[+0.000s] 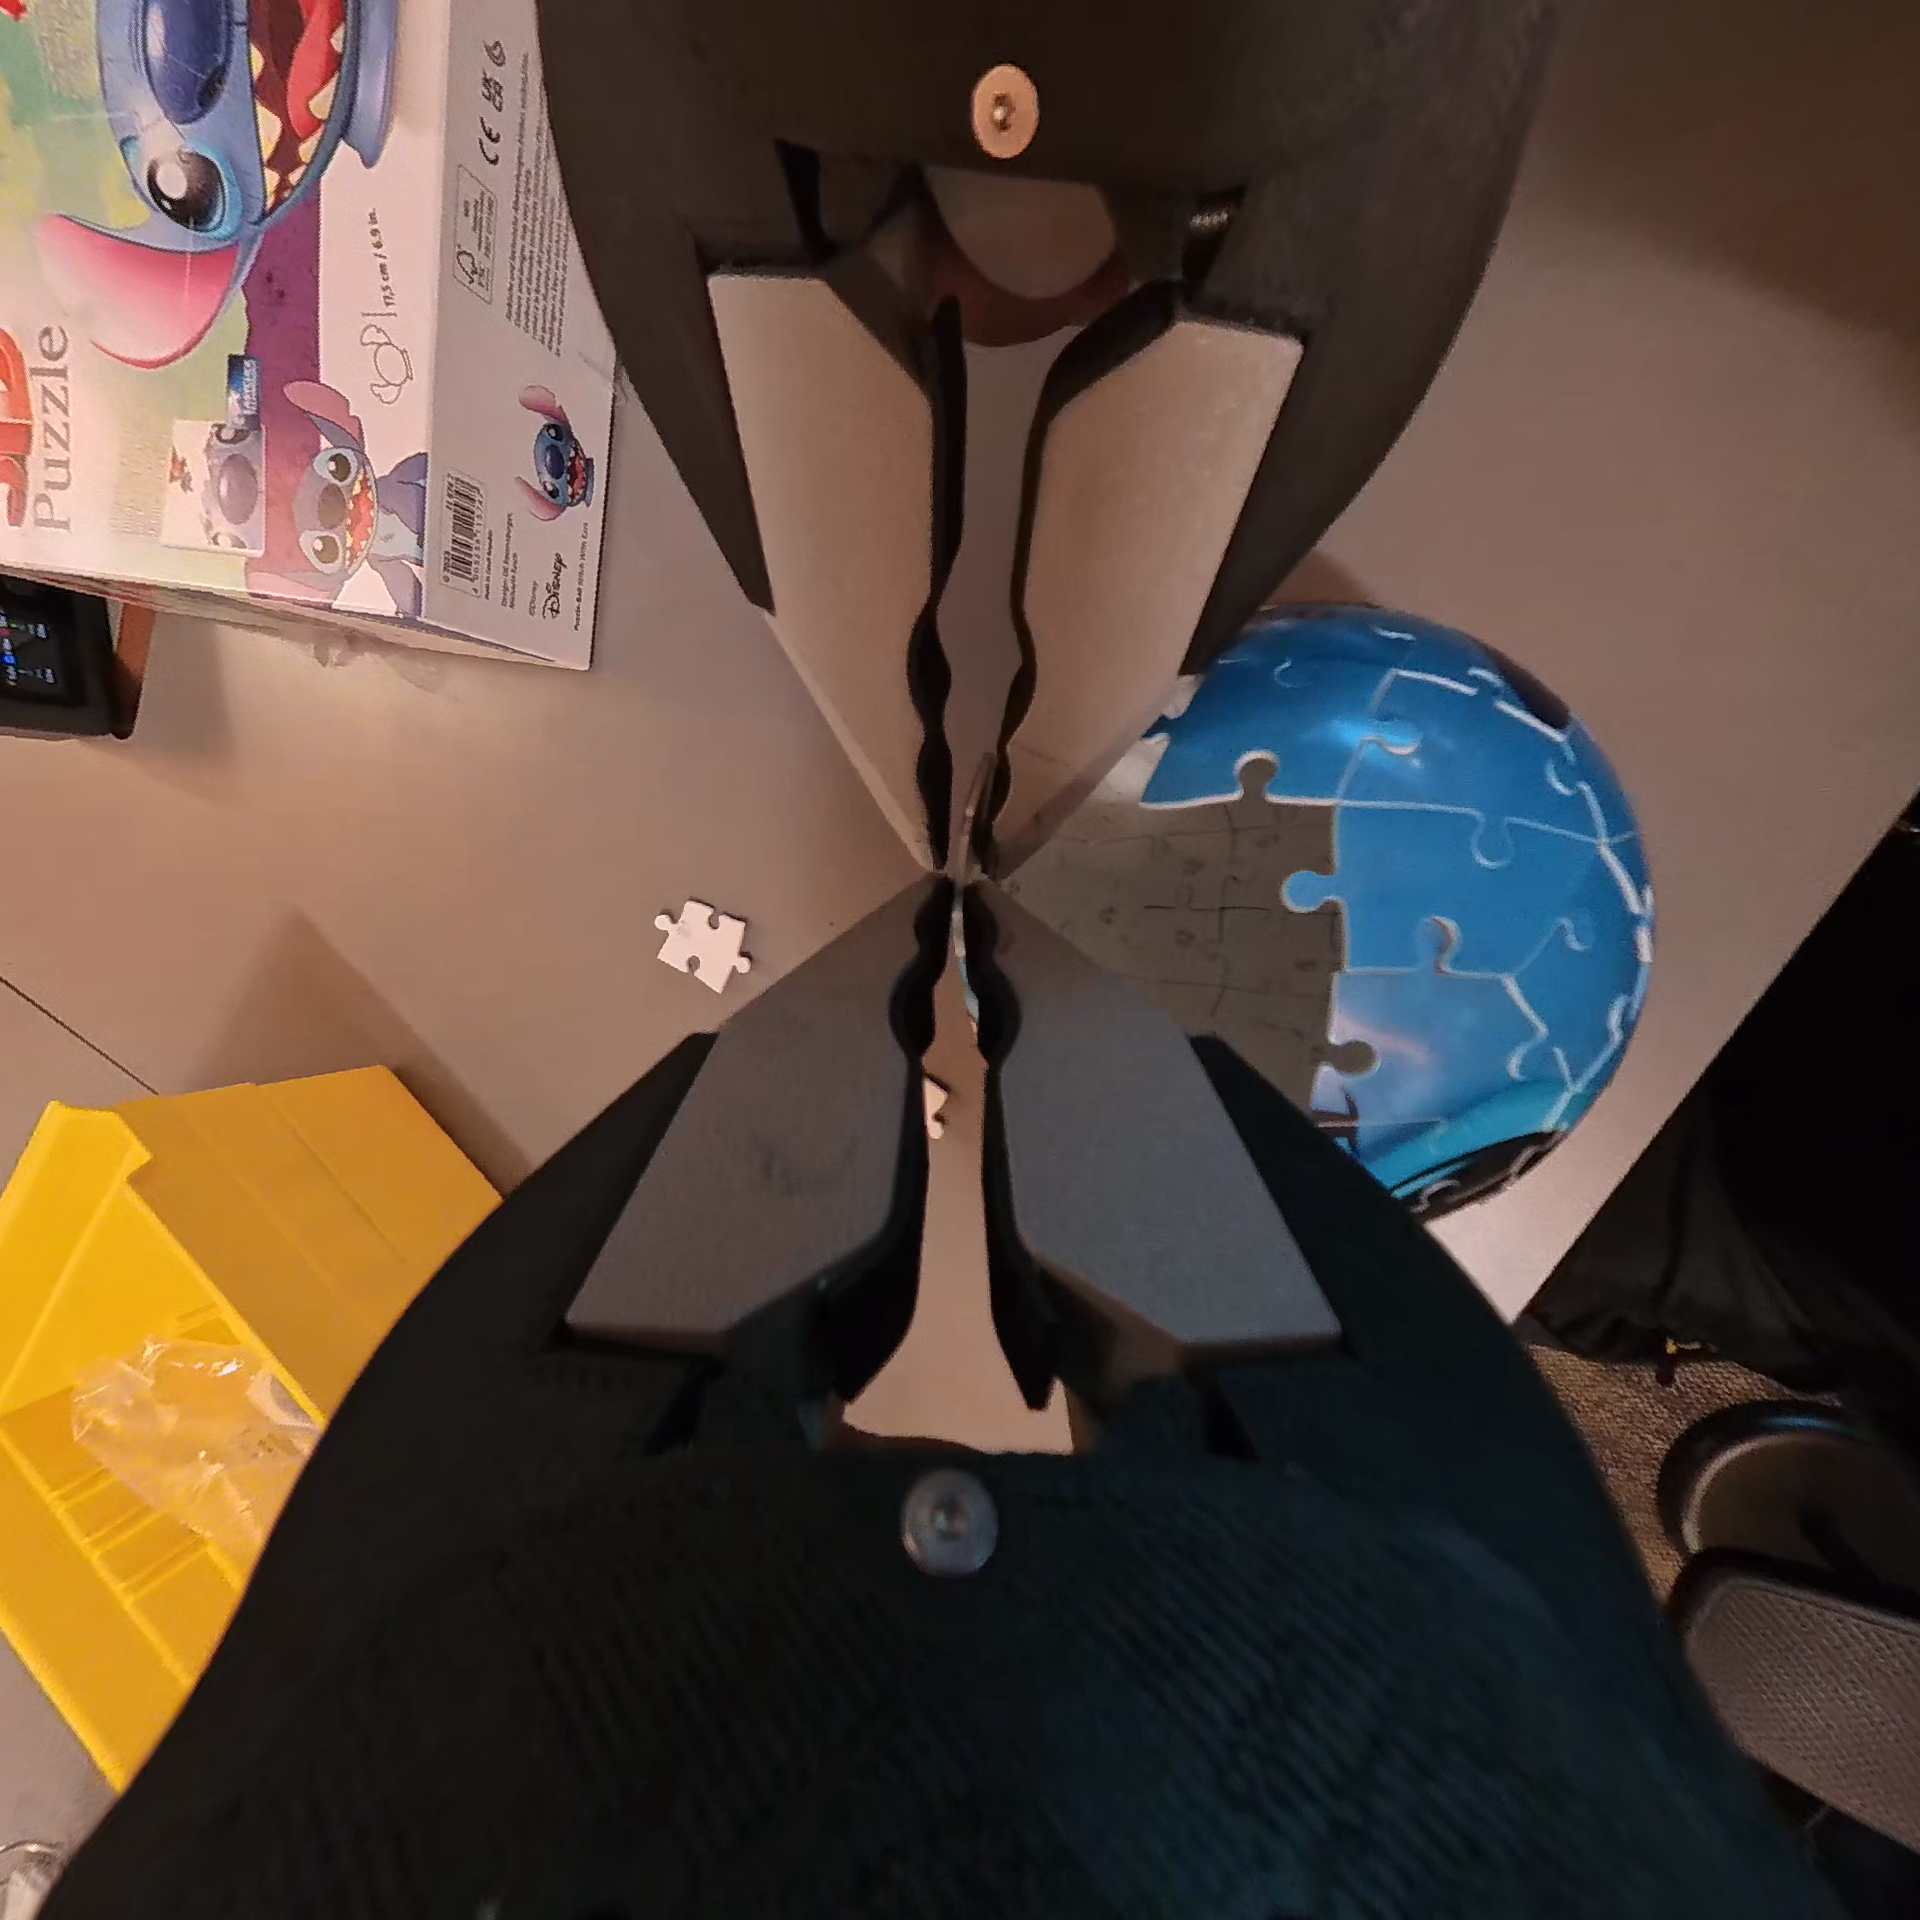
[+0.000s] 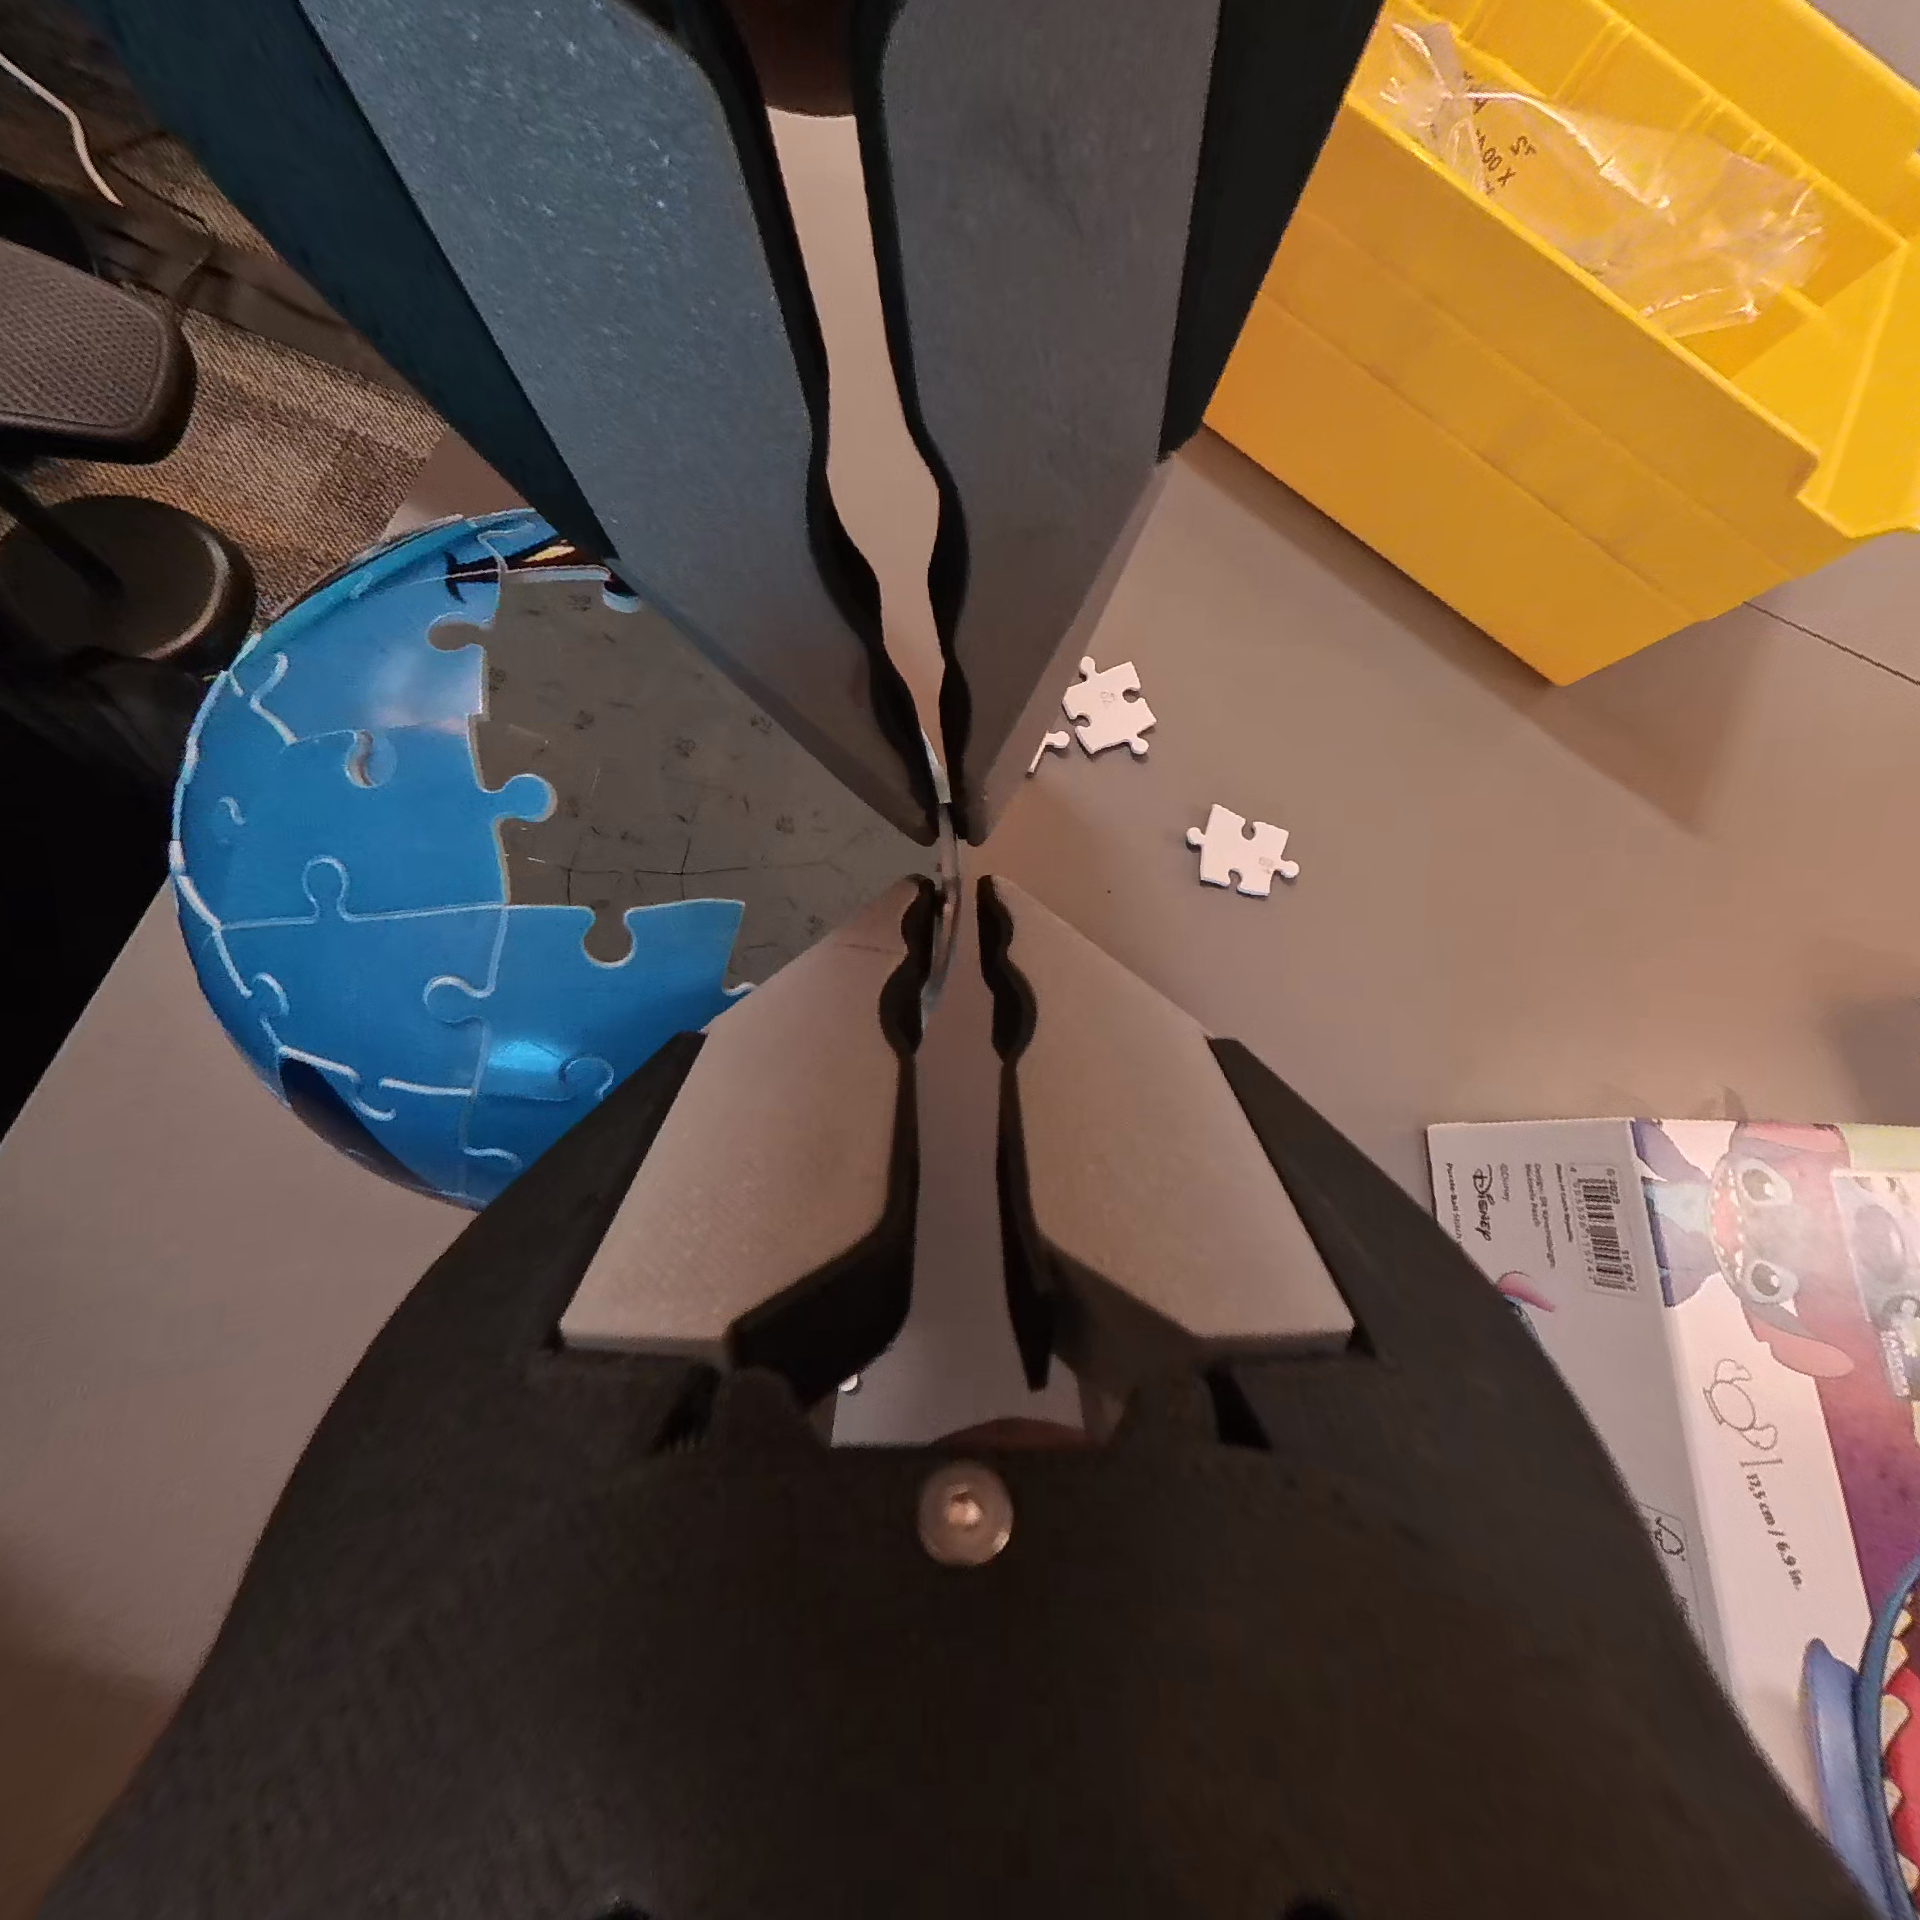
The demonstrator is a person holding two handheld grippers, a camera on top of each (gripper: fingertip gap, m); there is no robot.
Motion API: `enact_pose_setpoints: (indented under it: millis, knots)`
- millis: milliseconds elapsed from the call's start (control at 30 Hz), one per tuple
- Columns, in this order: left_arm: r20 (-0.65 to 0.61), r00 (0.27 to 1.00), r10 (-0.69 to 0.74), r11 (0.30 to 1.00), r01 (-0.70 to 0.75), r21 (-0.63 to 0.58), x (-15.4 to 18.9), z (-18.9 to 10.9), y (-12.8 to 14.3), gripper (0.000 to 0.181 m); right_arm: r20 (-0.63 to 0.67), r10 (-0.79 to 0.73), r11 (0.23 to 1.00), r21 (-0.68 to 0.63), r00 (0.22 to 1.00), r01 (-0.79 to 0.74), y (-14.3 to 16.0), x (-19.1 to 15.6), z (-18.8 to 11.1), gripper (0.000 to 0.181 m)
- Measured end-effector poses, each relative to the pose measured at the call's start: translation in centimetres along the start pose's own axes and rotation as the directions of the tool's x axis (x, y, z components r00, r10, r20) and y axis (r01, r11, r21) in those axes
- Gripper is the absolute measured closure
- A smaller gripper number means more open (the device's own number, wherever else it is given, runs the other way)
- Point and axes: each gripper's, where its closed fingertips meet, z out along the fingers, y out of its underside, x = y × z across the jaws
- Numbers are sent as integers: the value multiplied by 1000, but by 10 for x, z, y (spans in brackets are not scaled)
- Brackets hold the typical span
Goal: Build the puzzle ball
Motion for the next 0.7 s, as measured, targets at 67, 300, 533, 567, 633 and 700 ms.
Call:
enact_pose_setpoints:
  millis: [67, 300, 533, 567, 633, 700]
  knots:
    - [3, 1000, -5, 1000, 5, 1, 0, 0, 0, 181, 9, -4, 1000, -5, 1000, 4, 0, -1, 0, 179]
    - [12, 1000, -2, 1000, 2, -15, -1, -1, 2, 181, 9, -14, 1000, -12, 1000, 15, -1, -1, -1, 180]
    - [2, 1000, 2, 1000, -1, -21, 1, -1, -1, 180, 4, -23, 999, -23, 1000, 23, 0, -1, -2, 180]
    - [-10, 1000, -9, 1000, 9, -10, 2, -2, -3, 178, 4, -24, 999, -24, 1000, 24, 0, -1, -2, 180]
    - [-29, 999, -20, 1000, 21, 9, 3, -4, -6, 177, 4, -26, 999, -23, 1000, 26, 0, -1, -2, 180]
    - [-28, 999, -15, 1000, 15, 9, 1, -4, -6, 180, 6, -25, 999, -21, 1000, 26, 0, -1, -2, 180]
